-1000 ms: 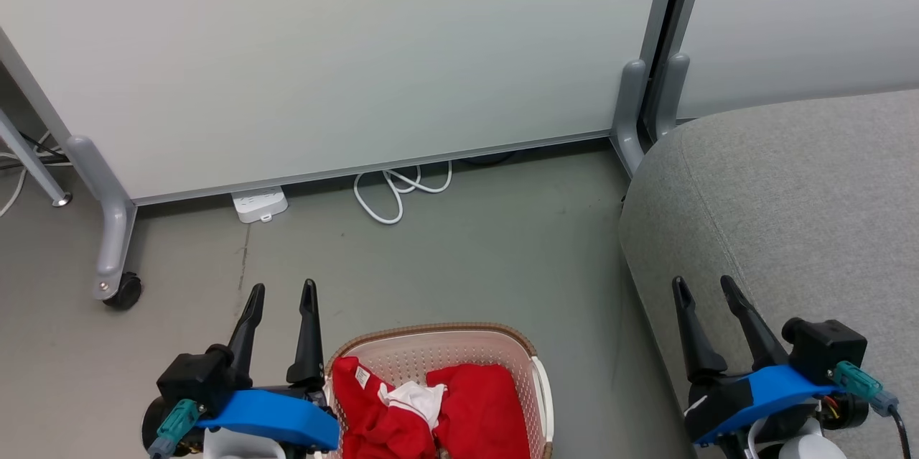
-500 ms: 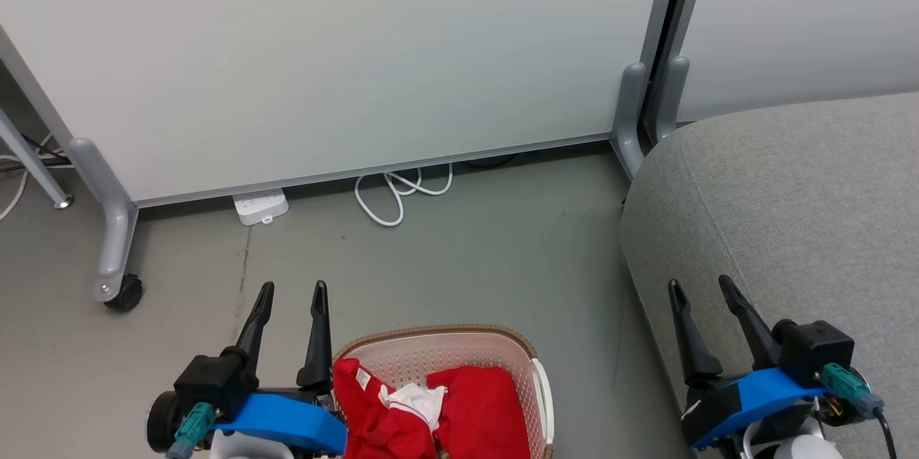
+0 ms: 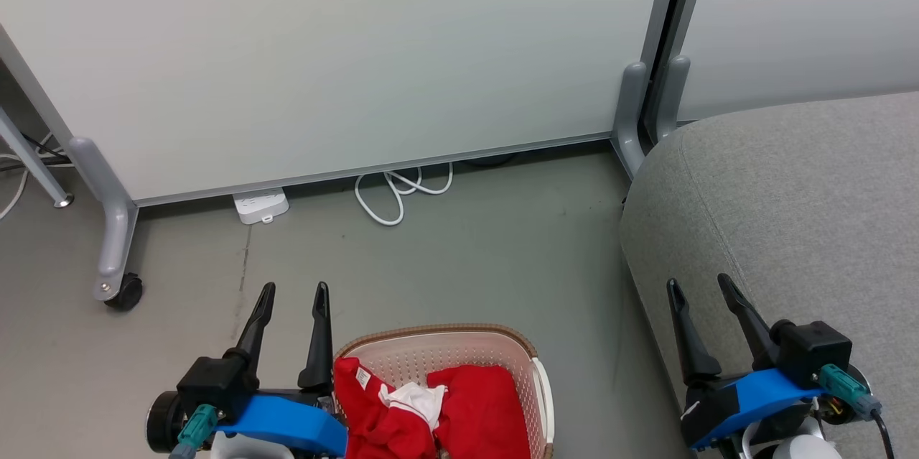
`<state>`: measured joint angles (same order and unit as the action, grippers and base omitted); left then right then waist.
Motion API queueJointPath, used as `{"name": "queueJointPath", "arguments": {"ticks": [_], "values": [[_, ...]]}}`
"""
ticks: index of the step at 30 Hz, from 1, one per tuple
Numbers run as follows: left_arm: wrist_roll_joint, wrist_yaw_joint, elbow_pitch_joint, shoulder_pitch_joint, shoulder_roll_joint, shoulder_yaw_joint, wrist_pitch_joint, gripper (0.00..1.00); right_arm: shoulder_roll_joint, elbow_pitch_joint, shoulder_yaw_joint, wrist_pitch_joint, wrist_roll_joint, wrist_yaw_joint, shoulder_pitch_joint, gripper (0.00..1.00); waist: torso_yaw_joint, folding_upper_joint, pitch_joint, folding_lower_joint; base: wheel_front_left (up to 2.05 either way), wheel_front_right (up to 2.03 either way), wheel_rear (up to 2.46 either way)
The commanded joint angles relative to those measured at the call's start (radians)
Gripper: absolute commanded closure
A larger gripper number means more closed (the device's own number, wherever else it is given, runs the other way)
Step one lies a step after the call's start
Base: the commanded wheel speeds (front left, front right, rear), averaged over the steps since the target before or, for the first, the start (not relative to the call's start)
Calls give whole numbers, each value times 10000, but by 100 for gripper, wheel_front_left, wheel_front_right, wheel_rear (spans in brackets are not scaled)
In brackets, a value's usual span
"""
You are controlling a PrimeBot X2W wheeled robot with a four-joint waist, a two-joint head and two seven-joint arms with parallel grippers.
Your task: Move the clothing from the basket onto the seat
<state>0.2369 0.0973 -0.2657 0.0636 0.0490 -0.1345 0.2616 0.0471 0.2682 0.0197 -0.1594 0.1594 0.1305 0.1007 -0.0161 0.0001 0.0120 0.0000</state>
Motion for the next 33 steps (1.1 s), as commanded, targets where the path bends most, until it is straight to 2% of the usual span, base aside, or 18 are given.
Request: {"name": "queueJointPath", "arguments": {"ticks": [1,8,13,19,33], "values": [[-16,11,-10,-29,25,52,52,0,59,-50,-5,6,-28,4,43,0,-2,-1,-17,0,0,0,0],[77,91,-754,19,20,-210,-23,0,56,-130,249,34,101,4,337,0,207,-1,-343,0,0,0,0],[131,156,-1389,490,123,-378,-515,0,55,-351,653,17,91,4,934,0,622,-1,-1154,0,0,0,0],[191,204,-2457,1428,359,-545,-1200,0,53,-551,1067,-154,114,4,1963,0,1214,-1,-2643,0,0,0,0],[268,337,-5204,3839,1625,-1164,-2910,0,41,-144,2076,-879,975,4,3815,0,2564,-1,-5762,0,0,0,0]]}}
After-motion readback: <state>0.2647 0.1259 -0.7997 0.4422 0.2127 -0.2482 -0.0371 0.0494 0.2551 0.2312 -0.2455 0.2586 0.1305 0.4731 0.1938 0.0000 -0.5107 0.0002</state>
